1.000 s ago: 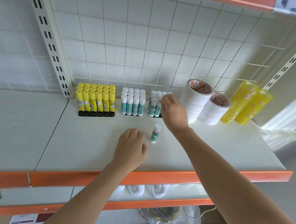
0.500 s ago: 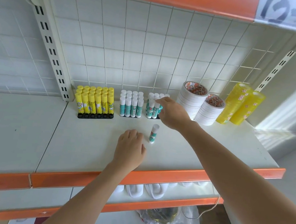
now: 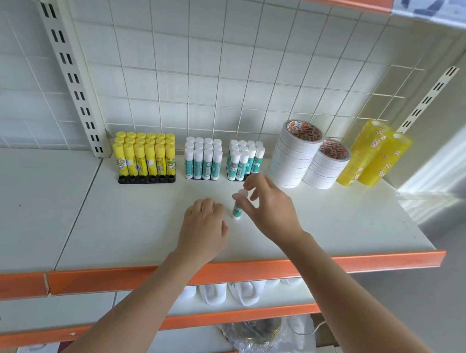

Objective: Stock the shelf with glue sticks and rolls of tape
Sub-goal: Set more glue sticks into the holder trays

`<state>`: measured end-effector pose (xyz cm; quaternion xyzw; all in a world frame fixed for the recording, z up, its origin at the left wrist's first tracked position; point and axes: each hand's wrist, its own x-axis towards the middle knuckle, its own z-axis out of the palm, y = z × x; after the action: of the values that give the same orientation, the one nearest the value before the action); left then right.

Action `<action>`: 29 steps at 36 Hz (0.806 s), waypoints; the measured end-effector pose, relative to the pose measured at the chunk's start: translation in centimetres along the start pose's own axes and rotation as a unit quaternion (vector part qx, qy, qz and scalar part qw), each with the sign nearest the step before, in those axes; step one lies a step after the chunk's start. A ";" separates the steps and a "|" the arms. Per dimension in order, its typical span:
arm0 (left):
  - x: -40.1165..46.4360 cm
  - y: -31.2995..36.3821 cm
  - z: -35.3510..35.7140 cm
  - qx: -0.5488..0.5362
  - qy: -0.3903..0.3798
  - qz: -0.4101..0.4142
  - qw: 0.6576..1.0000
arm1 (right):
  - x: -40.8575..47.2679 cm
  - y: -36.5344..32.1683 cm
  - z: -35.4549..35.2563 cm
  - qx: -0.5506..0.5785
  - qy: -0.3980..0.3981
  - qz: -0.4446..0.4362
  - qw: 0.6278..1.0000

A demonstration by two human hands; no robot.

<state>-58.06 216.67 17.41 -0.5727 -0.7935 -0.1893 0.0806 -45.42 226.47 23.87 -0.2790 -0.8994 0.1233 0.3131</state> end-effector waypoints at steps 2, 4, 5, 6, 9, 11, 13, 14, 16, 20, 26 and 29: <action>0.0 0.0 0.0 0.000 0.003 0.002 1.000 | -0.2 0.3 0.4 -0.005 -0.011 0.002 1.000; -0.1 0.0 0.1 0.000 0.003 0.003 1.000 | -0.2 0.6 0.6 0.007 -0.020 0.020 1.000; -0.1 0.0 0.1 0.001 0.003 0.003 1.000 | -0.2 0.7 0.7 0.017 -0.021 0.029 0.999; -0.1 0.0 0.1 0.002 0.004 0.004 1.000 | -0.1 0.9 0.8 0.028 -0.020 0.033 0.999; -0.1 -0.1 0.1 0.002 0.015 0.006 1.000 | 0.6 1.5 0.7 0.052 -0.009 0.046 0.998; -0.1 -0.2 0.2 0.002 0.021 0.011 1.000 | 1.5 2.0 0.4 0.065 0.007 0.068 0.996; 0.0 -0.2 0.3 0.005 0.029 0.015 0.999 | 2.5 2.5 0.1 0.064 0.025 0.088 0.994; 0.0 -0.2 0.3 0.005 0.034 0.014 0.999 | 3.0 2.8 0.0 0.059 0.031 0.093 0.993; 0.0 -0.1 0.4 0.004 0.038 0.017 0.999 | 3.9 3.4 0.0 0.044 0.037 0.100 0.993; -0.1 -0.2 0.6 0.010 0.044 0.022 0.999 | 5.2 4.3 0.5 0.025 0.035 0.109 0.993; 0.0 -0.3 0.6 0.016 0.039 0.024 0.999 | 6.0 4.6 1.1 0.024 0.010 0.121 0.992; 0.1 -0.2 0.5 0.010 0.037 0.026 0.999 | 6.1 4.6 1.4 0.030 0.009 0.121 0.992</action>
<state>-58.24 216.89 16.92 -0.5845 -0.7770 -0.2001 0.1207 -48.32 233.66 23.96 -0.3772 -0.8521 0.1845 0.3124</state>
